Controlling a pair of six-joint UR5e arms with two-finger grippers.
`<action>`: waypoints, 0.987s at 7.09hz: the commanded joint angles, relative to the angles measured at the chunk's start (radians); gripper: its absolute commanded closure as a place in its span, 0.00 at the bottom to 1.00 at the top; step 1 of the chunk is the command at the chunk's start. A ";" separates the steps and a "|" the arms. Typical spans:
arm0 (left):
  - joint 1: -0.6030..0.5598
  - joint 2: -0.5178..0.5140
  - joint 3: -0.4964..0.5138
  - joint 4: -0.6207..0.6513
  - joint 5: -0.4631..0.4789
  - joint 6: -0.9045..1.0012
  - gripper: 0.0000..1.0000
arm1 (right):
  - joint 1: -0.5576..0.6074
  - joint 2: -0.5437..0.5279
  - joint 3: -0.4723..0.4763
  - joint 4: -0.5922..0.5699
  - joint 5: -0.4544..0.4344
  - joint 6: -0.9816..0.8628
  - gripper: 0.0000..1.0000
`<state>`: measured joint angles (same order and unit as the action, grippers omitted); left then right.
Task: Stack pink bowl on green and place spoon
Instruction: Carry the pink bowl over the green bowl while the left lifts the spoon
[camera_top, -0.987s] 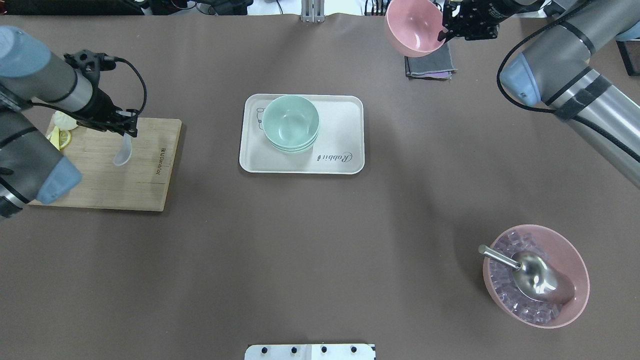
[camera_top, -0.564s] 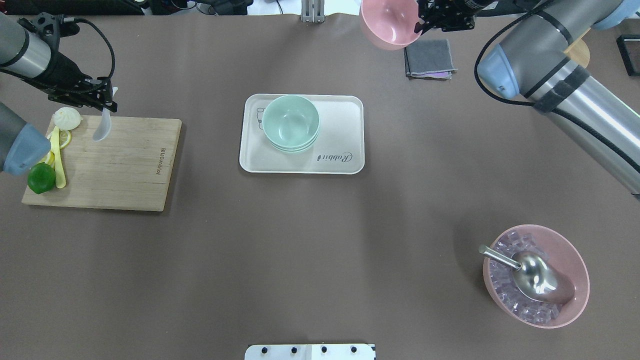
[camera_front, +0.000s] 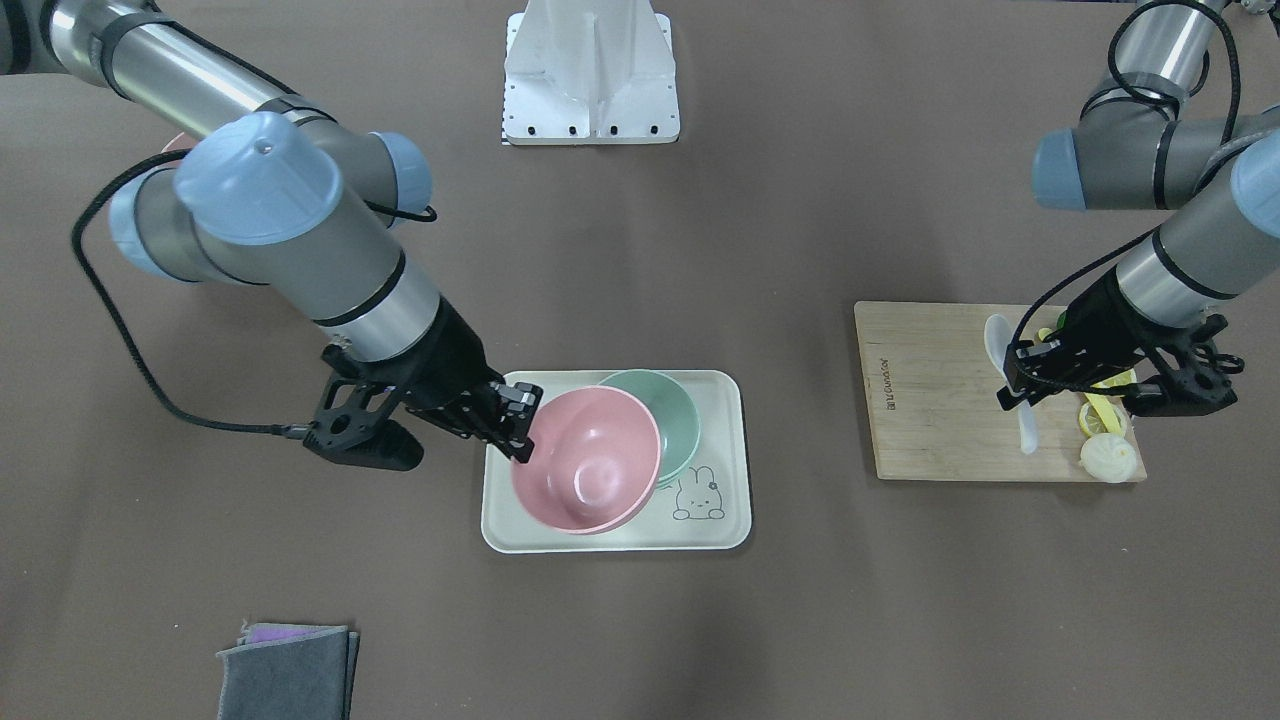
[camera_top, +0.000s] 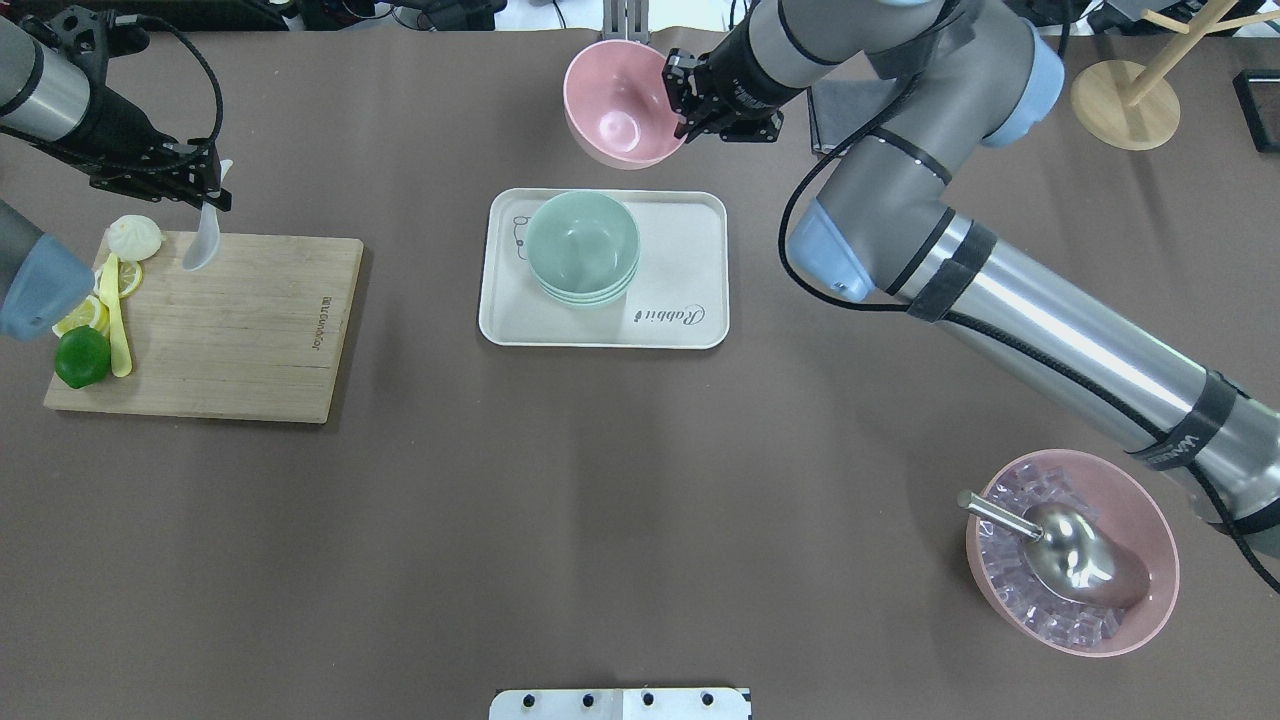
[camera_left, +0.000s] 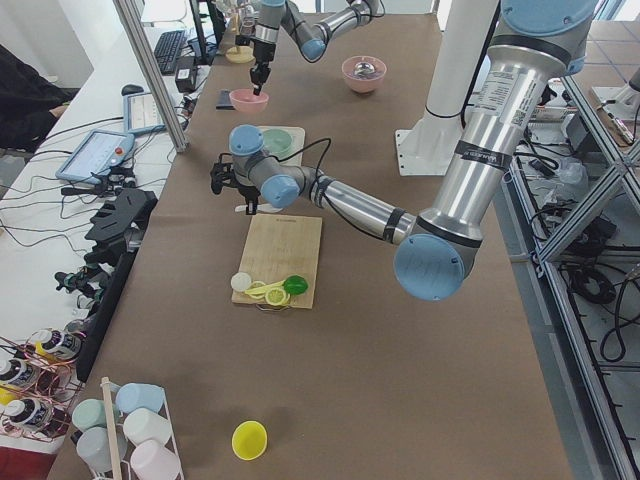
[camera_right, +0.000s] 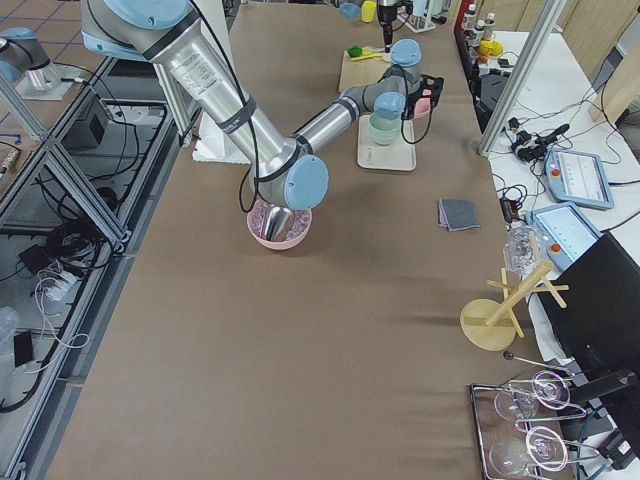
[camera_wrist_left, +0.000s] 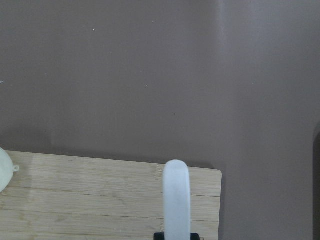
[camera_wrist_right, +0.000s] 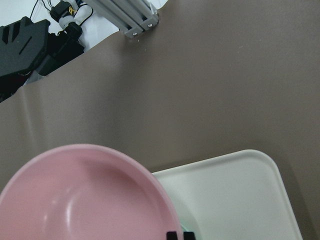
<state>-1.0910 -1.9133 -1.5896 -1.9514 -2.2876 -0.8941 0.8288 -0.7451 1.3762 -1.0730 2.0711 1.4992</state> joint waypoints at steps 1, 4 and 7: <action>0.000 -0.006 0.008 0.000 0.003 0.000 1.00 | -0.060 0.007 -0.025 0.004 -0.048 0.021 1.00; 0.002 -0.012 0.022 -0.001 0.005 0.000 1.00 | -0.088 0.009 -0.039 0.002 -0.046 0.027 1.00; 0.000 -0.012 0.028 -0.001 0.005 0.001 1.00 | -0.114 0.006 -0.045 0.005 -0.049 0.022 1.00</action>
<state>-1.0898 -1.9248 -1.5648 -1.9528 -2.2826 -0.8940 0.7235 -0.7386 1.3355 -1.0689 2.0227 1.5234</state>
